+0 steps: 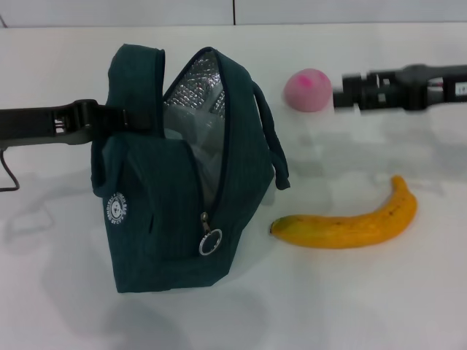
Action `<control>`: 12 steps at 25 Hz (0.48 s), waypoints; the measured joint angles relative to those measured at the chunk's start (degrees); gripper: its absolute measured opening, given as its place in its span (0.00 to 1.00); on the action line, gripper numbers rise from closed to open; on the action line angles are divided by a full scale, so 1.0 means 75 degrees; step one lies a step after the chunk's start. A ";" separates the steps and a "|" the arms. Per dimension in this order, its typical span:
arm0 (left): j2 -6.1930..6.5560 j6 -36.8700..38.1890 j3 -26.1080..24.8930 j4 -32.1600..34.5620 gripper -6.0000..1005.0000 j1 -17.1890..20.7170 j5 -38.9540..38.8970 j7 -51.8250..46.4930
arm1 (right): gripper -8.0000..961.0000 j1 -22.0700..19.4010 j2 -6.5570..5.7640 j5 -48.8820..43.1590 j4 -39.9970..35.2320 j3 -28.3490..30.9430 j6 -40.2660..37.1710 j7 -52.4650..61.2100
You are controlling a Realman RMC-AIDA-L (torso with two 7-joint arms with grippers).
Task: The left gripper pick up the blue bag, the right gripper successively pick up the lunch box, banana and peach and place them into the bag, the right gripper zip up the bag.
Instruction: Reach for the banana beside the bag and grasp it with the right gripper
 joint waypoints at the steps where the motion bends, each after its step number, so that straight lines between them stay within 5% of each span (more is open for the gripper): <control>1: 0.0003 -0.0001 -0.0015 -0.0033 0.04 0.0003 -0.0007 0.0017 | 0.78 0.0147 -0.0064 -0.0449 -0.0157 -0.0008 -0.0125 0.0022; 6: -0.0011 -0.0001 -0.0020 -0.0063 0.04 0.0000 -0.0045 0.0015 | 0.78 0.0884 -0.0101 -0.2282 -0.1075 -0.0030 -0.0891 0.0248; 12: -0.0040 0.0007 -0.0026 -0.0125 0.04 0.0020 -0.0183 0.0020 | 0.78 0.1645 0.0490 -0.4819 -0.3202 -0.0718 -0.1690 0.1068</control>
